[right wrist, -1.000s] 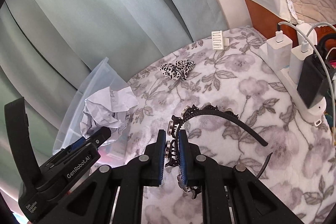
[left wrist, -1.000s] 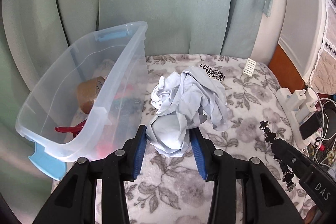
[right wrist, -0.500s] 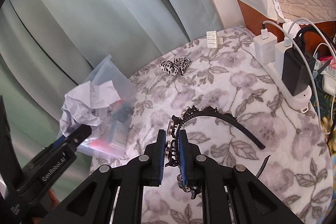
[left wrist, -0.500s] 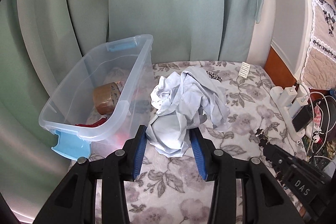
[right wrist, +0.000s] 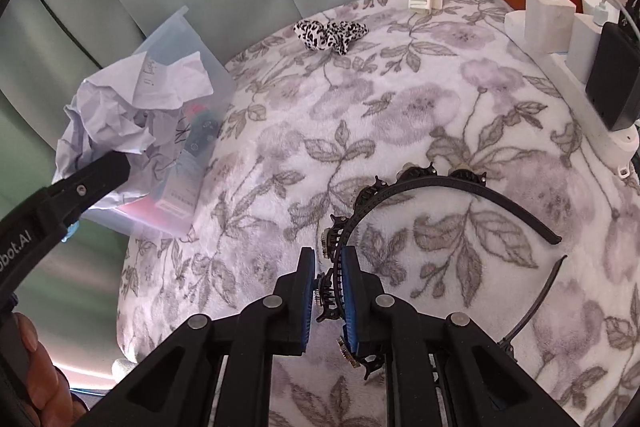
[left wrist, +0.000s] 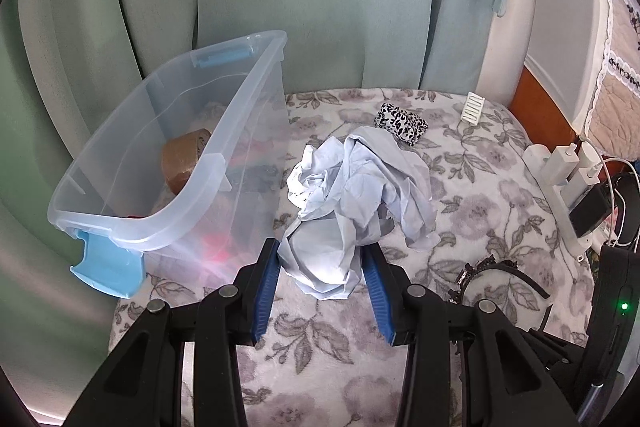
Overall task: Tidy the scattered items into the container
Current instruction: 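Lift and carry the paper and headband over the clear box with both tools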
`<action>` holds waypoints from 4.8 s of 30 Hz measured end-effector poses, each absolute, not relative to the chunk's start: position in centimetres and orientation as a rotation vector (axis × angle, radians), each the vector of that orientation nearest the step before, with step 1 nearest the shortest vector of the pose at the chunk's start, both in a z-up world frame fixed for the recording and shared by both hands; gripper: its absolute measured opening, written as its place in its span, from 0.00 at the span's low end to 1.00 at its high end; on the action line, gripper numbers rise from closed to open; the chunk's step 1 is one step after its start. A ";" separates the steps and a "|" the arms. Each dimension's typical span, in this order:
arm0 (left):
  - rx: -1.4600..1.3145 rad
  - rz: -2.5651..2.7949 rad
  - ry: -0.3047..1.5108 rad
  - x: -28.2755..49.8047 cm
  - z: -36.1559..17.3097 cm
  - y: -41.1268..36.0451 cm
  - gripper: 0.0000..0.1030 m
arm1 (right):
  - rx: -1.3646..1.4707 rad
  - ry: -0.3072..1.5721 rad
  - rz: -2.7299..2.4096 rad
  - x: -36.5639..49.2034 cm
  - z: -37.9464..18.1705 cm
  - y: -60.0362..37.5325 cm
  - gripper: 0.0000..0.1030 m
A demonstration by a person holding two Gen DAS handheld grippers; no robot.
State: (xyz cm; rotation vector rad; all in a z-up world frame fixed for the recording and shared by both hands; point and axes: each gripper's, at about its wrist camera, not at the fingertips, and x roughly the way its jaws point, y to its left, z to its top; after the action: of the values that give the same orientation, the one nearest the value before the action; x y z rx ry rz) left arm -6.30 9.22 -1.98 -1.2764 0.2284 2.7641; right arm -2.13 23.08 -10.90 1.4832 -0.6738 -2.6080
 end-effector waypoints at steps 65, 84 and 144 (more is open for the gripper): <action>-0.900 2.866 0.072 -0.2 10.0 7.2 0.42 | 0.580 -0.801 -2.927 7.5 9.3 24.8 0.14; -0.655 3.015 -0.403 -0.6 18.8 -0.5 0.42 | 0.226 -0.766 -2.899 5.8 19.6 19.6 0.14; -1.041 2.977 -0.743 -11.8 2.4 -10.5 0.43 | 0.678 -0.237 -2.575 -13.0 5.4 2.6 0.14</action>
State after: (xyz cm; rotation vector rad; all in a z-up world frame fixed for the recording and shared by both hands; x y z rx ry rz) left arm -11.85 -10.52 2.42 -1.0410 -0.7433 2.9769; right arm -12.95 2.64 5.36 0.6784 -0.2374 -2.5748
